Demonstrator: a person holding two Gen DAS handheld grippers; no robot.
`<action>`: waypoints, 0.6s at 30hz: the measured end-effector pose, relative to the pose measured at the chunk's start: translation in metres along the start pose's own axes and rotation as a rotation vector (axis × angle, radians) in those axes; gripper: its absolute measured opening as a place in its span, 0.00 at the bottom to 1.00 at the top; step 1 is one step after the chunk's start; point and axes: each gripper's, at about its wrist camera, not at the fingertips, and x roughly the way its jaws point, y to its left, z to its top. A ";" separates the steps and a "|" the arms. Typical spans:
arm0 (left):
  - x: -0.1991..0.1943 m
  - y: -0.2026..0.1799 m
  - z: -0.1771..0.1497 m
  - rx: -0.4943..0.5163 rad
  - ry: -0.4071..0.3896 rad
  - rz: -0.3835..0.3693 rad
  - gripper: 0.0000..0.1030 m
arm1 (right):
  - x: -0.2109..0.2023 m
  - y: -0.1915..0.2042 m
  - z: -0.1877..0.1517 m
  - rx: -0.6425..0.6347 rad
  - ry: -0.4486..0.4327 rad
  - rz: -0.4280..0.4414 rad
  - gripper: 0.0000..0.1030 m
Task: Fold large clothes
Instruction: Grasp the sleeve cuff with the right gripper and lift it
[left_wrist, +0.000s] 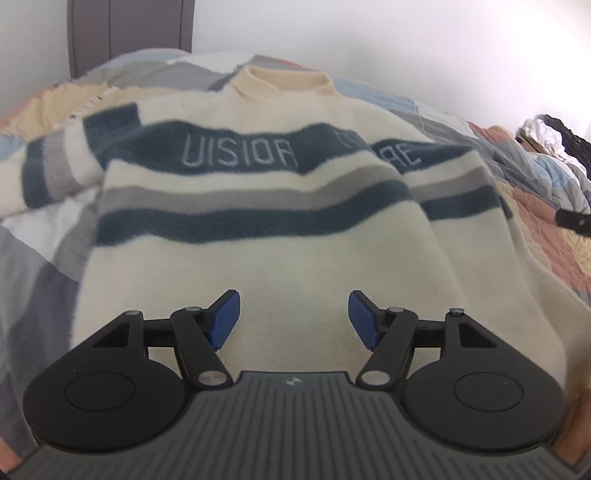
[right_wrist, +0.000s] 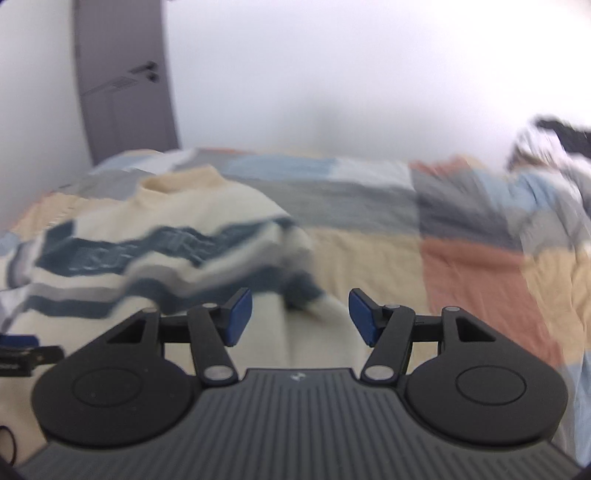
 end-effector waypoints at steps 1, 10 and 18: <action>0.003 0.001 -0.001 -0.004 0.005 -0.007 0.68 | 0.007 -0.006 -0.002 0.017 0.025 -0.014 0.59; 0.019 0.011 0.004 -0.032 -0.018 -0.042 0.68 | 0.053 -0.049 -0.030 0.122 0.202 -0.138 0.59; 0.010 0.020 0.001 -0.121 -0.014 -0.083 0.68 | 0.064 -0.048 -0.036 0.132 0.287 -0.099 0.58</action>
